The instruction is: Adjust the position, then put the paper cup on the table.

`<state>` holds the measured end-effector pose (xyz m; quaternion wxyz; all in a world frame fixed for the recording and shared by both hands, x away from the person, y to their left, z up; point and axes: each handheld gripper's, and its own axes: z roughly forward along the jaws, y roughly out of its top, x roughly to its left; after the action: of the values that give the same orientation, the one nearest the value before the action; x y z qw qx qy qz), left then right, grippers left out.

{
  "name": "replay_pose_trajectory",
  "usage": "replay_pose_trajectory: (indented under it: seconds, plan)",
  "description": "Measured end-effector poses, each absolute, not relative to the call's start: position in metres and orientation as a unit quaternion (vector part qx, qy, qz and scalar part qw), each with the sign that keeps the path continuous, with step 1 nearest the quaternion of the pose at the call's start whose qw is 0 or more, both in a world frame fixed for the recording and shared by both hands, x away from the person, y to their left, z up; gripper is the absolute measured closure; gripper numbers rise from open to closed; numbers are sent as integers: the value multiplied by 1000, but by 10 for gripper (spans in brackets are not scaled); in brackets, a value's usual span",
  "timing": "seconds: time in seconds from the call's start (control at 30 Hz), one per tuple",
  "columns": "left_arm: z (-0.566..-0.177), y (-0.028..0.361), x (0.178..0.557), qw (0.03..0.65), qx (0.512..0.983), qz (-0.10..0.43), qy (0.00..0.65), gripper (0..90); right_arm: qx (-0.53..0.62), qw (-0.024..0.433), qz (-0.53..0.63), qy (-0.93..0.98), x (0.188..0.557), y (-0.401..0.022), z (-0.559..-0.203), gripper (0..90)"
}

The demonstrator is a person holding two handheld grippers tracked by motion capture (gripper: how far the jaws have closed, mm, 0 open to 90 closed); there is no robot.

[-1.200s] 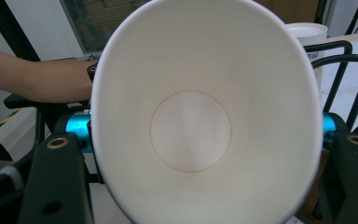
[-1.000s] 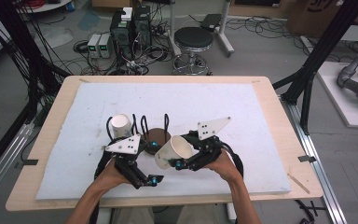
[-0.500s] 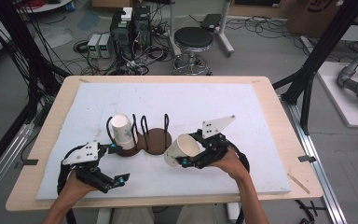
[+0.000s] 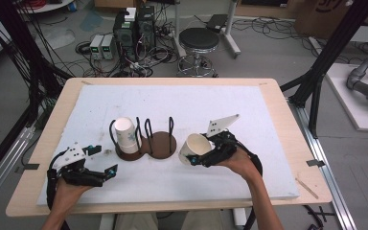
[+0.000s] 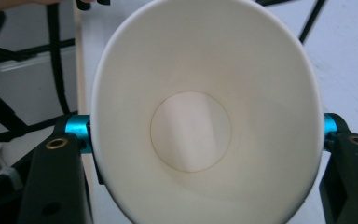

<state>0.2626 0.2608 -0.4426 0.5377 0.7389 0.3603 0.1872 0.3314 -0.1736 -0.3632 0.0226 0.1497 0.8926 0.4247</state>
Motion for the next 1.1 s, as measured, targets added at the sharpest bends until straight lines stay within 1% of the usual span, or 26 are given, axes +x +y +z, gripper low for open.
replay_pose_trajectory:
  seconds: [0.13, 0.3, 0.37, 0.63, 0.77, 1.1]
  plan:
    - [-450, 265, 268, 528, 726, 213, 386, 17, 167, 38, 390, 905, 336, -172, -363, 307]
    - [-455, 263, 273, 519, 723, 223, 398, 17, 192, 51, 365, 909, 344, -172, -363, 308]
    - [-458, 262, 275, 517, 724, 221, 401, 17, 204, 61, 342, 915, 348, -171, -364, 307]
    - [-461, 265, 276, 522, 715, 224, 407, 17, 228, 81, 316, 917, 355, -170, -362, 306]
    - [-461, 265, 278, 522, 715, 214, 413, 17, 240, 87, 312, 915, 356, -170, -361, 306]
    - [-461, 267, 278, 526, 712, 213, 413, 17, 251, 90, 314, 911, 358, -174, -360, 307]
